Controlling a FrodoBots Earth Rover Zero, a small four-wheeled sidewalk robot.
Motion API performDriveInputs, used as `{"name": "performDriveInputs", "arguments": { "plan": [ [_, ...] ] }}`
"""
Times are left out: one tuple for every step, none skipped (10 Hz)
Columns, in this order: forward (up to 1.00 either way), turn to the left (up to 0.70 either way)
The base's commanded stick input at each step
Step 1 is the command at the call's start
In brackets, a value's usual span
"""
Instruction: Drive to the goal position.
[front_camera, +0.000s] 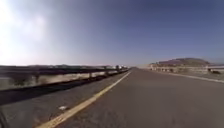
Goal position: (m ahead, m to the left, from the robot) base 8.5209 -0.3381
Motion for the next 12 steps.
{"name": "performDriveInputs", "arguments": {
  "plan": [
    [0.85,-0.34],
    [0.85,0.00],
    [0.85,0.00],
    [0.85,0.00],
    [0.85,0.00],
    [0.85,0.00],
    [0.85,0.00],
    [0.85,0.00],
    [0.85,0.00],
    [0.85,0.00],
    [0.85,0.00],
    [0.85,0.00]
  ]
}}
